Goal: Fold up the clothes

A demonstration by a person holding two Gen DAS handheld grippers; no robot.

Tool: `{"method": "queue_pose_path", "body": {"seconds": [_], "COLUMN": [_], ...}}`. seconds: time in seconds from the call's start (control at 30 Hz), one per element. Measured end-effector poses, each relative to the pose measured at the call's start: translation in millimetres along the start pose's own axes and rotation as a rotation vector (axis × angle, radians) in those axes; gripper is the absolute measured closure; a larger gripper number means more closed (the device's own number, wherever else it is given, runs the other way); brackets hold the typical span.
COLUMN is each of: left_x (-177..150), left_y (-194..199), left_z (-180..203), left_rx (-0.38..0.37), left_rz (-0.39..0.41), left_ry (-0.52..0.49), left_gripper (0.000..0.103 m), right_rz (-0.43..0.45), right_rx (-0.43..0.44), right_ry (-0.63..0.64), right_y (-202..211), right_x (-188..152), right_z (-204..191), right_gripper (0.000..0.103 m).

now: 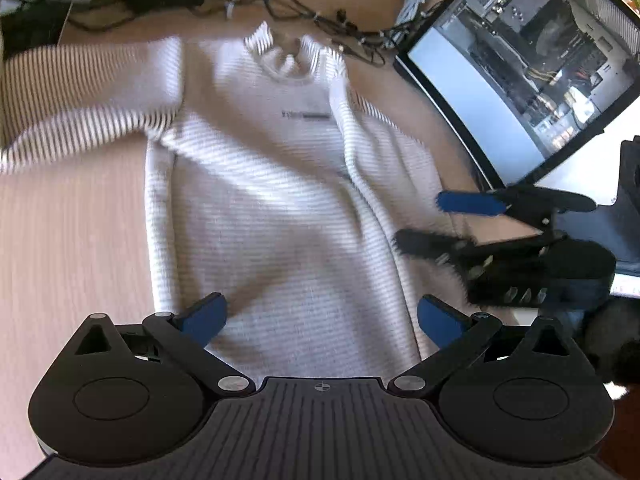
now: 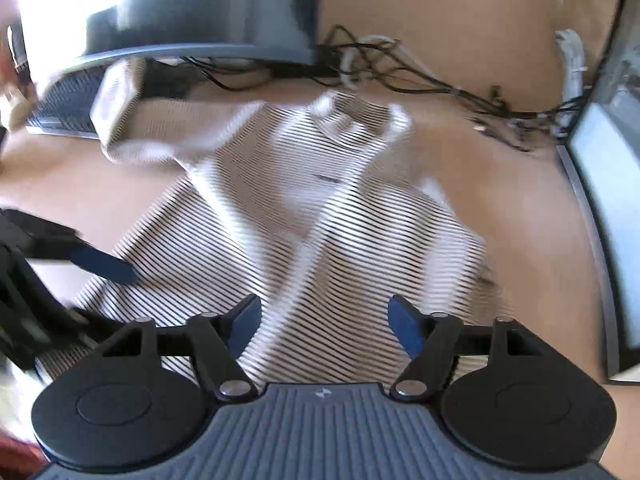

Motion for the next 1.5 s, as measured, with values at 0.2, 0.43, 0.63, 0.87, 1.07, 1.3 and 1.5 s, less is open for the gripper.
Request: {"method": "queue_pose_path", "body": {"seconds": [0.2, 0.43, 0.63, 0.87, 1.07, 1.3, 1.5], "left_x": [15.8, 8.0, -10.2, -20.6, -47.1, -58.0, -31.3], "left_y": [-2.8, 8.0, -5.2, 1.1, 16.5, 24.8, 38.7], "left_z": [-11.1, -6.0, -3.7, -6.9, 1.4, 9.7, 15.6], "left_rx": [0.091, 0.019, 0.037, 0.029, 0.074, 0.102, 0.160], "left_rz": [0.059, 0.098, 0.110, 0.152, 0.119, 0.054, 0.094], "left_ry": [-0.015, -0.003, 0.030, 0.088, 0.080, 0.118, 0.040], "left_gripper": [0.000, 0.000, 0.000, 0.000, 0.000, 0.000, 0.000], "right_rz": [-0.025, 0.104, 0.083, -0.013, 0.059, 0.145, 0.201], "right_rx": [-0.074, -0.054, 0.141, 0.160, 0.134, 0.075, 0.016], "right_ry": [0.059, -0.020, -0.043, 0.150, 0.184, 0.230, 0.173], "right_y": [-28.6, 8.8, -33.3, -88.6, -109.3, -112.1, -74.6], "right_x": [-1.1, 36.2, 86.9, 83.2, 99.6, 96.0, 88.2], "right_z": [-4.4, 40.7, 13.2, -46.5, -46.7, -43.4, -6.1], "right_gripper": [0.081, 0.081, 0.076, 0.077, 0.067, 0.051, 0.061]}}
Point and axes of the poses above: each gripper's, at about its wrist camera, not at the fingertips, and y roughly against the way its jaws point, z to its right, x to its top, the point moved 2 cm from there along -y, roughly the way its jaws point, and after that the axes turned 13 degrees about -x, right-handed, at the moved point
